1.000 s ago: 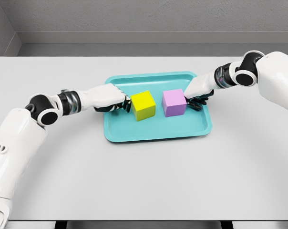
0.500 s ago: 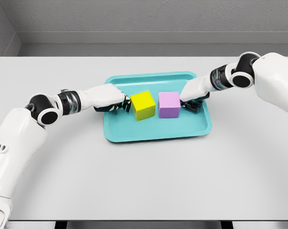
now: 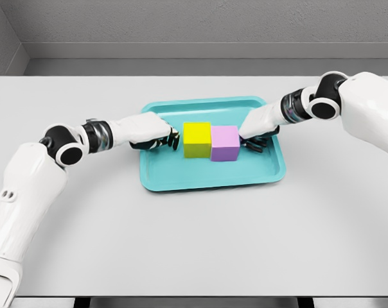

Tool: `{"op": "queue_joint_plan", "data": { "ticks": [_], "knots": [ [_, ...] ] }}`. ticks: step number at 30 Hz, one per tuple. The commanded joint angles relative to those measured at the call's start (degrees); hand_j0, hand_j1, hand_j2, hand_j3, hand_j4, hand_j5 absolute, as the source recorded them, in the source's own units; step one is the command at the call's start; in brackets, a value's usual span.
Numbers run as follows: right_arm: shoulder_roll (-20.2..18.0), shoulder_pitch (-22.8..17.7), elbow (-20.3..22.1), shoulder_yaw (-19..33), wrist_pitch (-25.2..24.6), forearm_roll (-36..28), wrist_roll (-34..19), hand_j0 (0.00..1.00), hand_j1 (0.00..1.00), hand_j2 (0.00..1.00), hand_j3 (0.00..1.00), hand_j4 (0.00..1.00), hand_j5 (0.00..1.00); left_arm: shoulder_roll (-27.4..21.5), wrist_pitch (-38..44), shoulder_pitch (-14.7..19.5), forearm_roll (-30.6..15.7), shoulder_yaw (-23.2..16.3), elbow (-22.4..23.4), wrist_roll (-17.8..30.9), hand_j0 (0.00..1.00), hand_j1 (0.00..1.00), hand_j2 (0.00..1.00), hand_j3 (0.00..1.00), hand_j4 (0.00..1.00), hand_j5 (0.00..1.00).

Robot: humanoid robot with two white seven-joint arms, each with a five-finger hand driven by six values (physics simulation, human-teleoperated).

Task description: Push two cubes

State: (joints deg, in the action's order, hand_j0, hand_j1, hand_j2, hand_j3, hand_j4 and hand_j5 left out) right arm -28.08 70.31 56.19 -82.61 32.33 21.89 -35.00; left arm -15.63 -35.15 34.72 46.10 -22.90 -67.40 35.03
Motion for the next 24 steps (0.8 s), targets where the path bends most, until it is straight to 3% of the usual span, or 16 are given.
{"op": "queue_joint_plan", "data": {
  "ticks": [1, 8, 11, 14, 16, 18, 24],
  "knots": [
    [-0.1, 0.0, -0.4, 0.0, -0.3, -0.1, 0.0, 0.13, 0.13, 0.13, 0.13, 0.13, 0.13, 0.0, 0.2, 0.0, -0.3, 0.0, 0.4, 0.0, 0.45, 0.45, 0.45, 0.45, 0.45, 0.45],
    [-2.2, 0.4, 0.4, 0.3, 0.1, 0.0, 0.0, 0.13, 0.13, 0.13, 0.13, 0.13, 0.13, -1.0, 0.2, 0.1, -0.9, 0.7, 0.3, 0.0, 0.45, 0.45, 0.45, 0.45, 0.45, 0.45],
    [-6.9, 2.0, 7.9, 0.0, 0.2, 0.0, 0.0, 0.13, 0.13, 0.13, 0.13, 0.13, 0.13, -1.2, 0.2, 0.0, -3.5, 0.7, -1.2, 0.0, 0.45, 0.45, 0.45, 0.45, 0.45, 0.45],
    [-11.4, 3.1, 15.5, 0.0, 0.2, -0.1, 0.0, 0.13, 0.13, 0.13, 0.13, 0.13, 0.13, -4.9, 0.2, -0.6, -8.6, 0.5, -7.1, 0.0, 0.45, 0.45, 0.45, 0.45, 0.45, 0.45],
    [-12.4, 3.1, 19.5, 0.0, 0.3, -0.1, 0.0, 0.13, 0.13, 0.13, 0.13, 0.13, 0.13, -8.5, 0.2, -1.1, -12.3, 0.2, -12.3, 0.0, 0.46, 0.46, 0.46, 0.46, 0.46, 0.46],
    [-13.5, 3.0, 23.5, -0.1, 0.5, -0.1, 0.0, 0.13, 0.13, 0.13, 0.13, 0.13, 0.13, -9.3, 0.2, -2.7, -14.0, 0.0, -14.2, 0.0, 0.47, 0.47, 0.47, 0.47, 0.47, 0.47],
    [-12.9, 2.6, 25.7, -2.9, 2.7, -0.2, 0.0, 0.13, 0.13, 0.13, 0.13, 0.13, 0.13, -10.0, 0.2, -4.3, -15.3, -2.9, -17.1, 0.0, 0.48, 0.48, 0.48, 0.48, 0.48, 0.48]
  ]
}}
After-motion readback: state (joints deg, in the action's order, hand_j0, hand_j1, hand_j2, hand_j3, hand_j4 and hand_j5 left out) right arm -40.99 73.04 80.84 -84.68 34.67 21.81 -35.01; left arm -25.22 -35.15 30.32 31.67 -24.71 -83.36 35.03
